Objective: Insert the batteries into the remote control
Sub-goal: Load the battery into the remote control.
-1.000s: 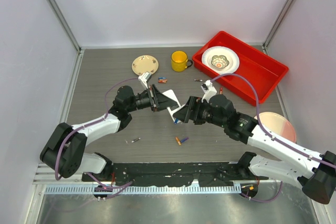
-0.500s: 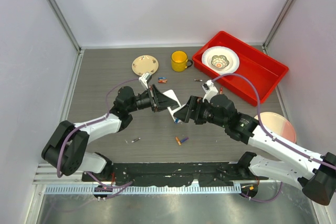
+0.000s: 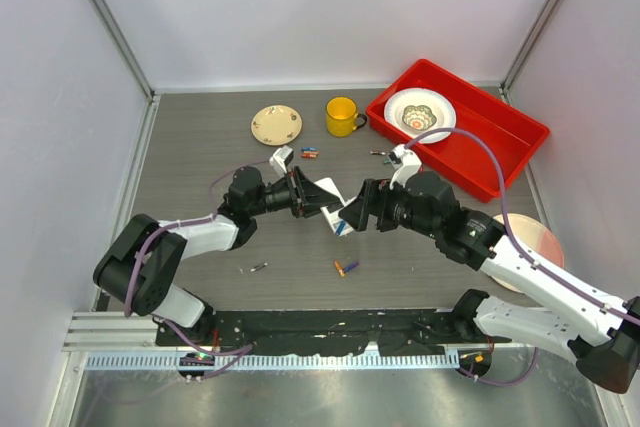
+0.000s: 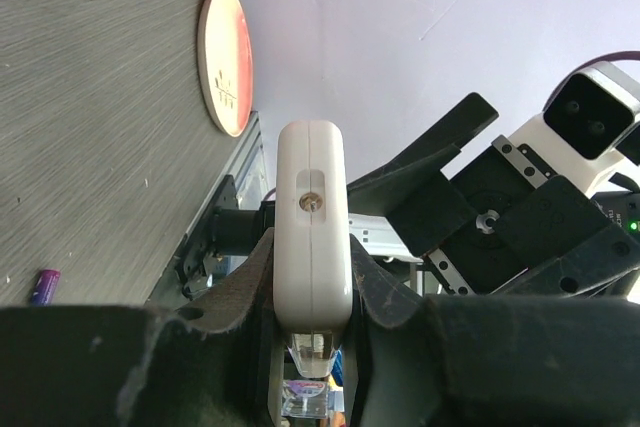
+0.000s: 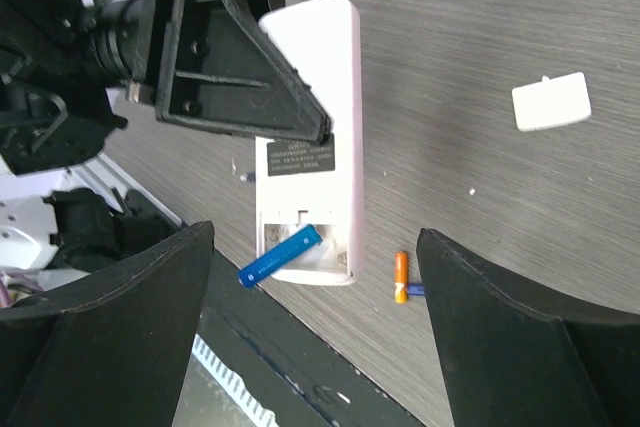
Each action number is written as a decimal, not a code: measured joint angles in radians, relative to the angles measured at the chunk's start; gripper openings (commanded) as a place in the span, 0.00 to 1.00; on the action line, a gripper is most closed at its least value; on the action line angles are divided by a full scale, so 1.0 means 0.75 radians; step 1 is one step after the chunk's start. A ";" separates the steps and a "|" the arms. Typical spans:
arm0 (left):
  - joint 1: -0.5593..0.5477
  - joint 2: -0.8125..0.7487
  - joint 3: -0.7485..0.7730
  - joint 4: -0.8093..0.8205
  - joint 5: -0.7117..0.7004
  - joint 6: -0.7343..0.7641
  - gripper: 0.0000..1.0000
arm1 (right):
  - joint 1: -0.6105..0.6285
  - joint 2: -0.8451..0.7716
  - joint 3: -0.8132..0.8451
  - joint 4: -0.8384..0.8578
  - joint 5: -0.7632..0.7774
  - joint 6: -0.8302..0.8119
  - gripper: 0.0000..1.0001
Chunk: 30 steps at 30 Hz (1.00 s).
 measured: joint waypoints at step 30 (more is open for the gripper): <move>0.000 0.007 -0.001 0.020 0.003 -0.005 0.00 | 0.000 0.181 0.112 -0.235 -0.134 -0.299 0.87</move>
